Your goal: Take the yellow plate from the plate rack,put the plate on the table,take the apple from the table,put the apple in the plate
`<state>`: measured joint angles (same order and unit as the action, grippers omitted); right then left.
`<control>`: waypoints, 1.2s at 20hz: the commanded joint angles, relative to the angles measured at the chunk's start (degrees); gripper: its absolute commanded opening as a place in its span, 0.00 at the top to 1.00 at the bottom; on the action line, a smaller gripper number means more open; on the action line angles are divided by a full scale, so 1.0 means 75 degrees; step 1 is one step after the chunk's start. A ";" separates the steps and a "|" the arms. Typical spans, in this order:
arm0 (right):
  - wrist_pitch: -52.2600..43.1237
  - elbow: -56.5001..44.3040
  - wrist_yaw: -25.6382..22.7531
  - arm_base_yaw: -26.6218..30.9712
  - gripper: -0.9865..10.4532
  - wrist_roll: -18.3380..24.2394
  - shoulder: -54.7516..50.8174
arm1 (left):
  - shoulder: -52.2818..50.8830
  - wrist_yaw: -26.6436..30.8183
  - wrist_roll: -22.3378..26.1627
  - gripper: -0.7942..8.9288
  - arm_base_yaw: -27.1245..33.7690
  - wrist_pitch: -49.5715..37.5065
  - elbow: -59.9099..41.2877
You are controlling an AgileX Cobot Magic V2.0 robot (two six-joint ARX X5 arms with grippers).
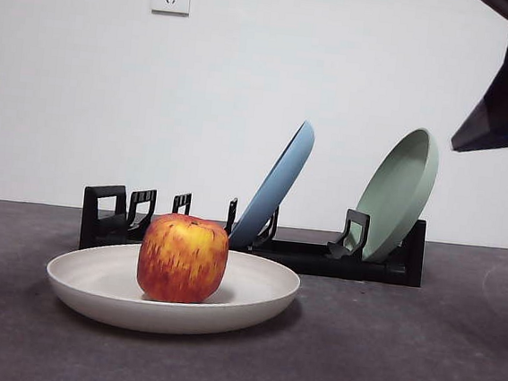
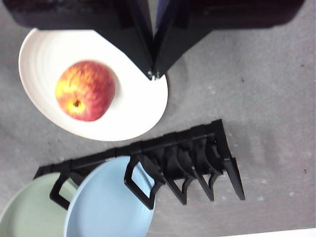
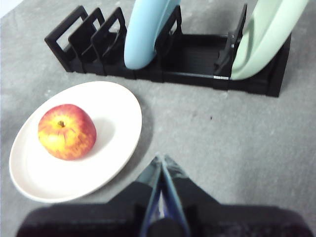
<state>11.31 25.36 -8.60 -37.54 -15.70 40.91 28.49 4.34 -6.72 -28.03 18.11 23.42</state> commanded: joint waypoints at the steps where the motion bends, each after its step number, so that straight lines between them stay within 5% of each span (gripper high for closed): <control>1: -0.0052 -0.0073 -0.0105 -0.0009 0.92 -0.0131 0.0041 | -0.0026 0.0003 -0.0134 0.93 0.0023 -0.0073 -0.0032; 17: 0.0017 -0.0073 -0.0099 -0.0006 0.92 -0.0125 0.0023 | -0.0493 0.0058 -0.0079 0.92 0.0134 0.0160 -0.0029; 24: 0.0020 -0.0073 -0.0105 -0.0003 0.92 -0.0125 0.0023 | -0.2145 -0.0032 0.0382 0.92 0.1883 0.0102 -0.0035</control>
<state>11.77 25.36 -9.19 -37.50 -16.10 41.10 12.64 4.29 -5.30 -14.66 19.25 23.44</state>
